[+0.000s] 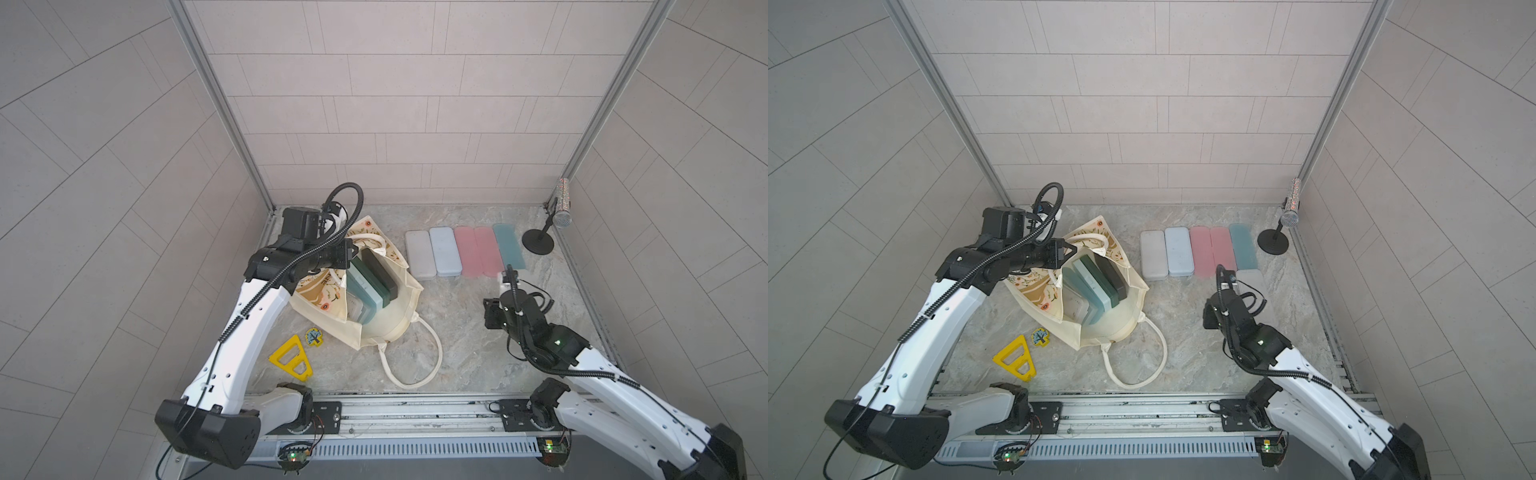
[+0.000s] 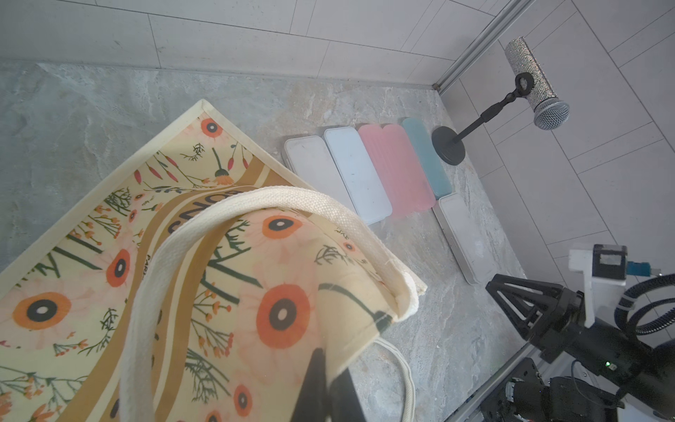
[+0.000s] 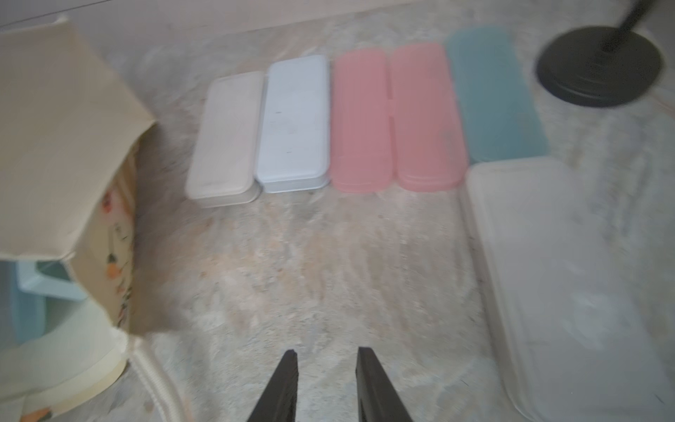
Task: Take out the pencil case from the canvas bag
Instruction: Pick up the pencil case from the canvas bag.
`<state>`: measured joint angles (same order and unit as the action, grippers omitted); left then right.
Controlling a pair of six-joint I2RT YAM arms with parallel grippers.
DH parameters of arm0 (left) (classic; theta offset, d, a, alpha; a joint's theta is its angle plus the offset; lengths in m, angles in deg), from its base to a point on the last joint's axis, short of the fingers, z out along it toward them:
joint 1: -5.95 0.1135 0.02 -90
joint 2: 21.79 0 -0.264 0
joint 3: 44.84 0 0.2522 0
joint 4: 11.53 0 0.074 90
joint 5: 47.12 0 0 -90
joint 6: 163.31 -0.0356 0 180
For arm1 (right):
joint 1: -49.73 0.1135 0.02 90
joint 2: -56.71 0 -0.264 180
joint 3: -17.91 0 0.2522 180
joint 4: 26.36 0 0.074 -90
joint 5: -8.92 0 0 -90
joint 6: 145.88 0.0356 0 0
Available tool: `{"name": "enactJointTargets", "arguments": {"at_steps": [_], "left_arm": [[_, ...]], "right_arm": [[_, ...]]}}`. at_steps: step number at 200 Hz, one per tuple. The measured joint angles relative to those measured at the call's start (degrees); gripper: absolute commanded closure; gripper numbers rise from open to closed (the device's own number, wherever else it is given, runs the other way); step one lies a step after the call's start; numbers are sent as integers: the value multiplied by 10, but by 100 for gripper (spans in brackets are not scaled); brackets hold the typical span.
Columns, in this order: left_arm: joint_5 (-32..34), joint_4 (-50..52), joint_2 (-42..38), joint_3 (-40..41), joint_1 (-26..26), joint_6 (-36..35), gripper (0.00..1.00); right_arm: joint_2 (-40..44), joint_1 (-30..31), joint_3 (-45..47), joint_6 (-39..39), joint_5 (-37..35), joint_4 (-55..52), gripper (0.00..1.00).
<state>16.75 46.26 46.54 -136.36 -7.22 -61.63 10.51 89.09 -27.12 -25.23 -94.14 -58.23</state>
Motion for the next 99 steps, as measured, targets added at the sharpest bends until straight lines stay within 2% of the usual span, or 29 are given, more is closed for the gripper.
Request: {"name": "enactJointTargets", "arguments": {"at_steps": [20,41,72,99], "left_arm": [[12,5,-9,2,-1,-1,100],[17,7,-14,5,-1,3,100],[19,9,-14,5,-1,12,100],[24,17,-11,2,-2,21,100]], "right_arm": [[-29,103,2,-47,-7,76,70],[-74,181,1,-93,-12,156,70],[-197,248,-31,-152,-16,233,70],[-299,268,-71,-189,-11,306,71]]}}
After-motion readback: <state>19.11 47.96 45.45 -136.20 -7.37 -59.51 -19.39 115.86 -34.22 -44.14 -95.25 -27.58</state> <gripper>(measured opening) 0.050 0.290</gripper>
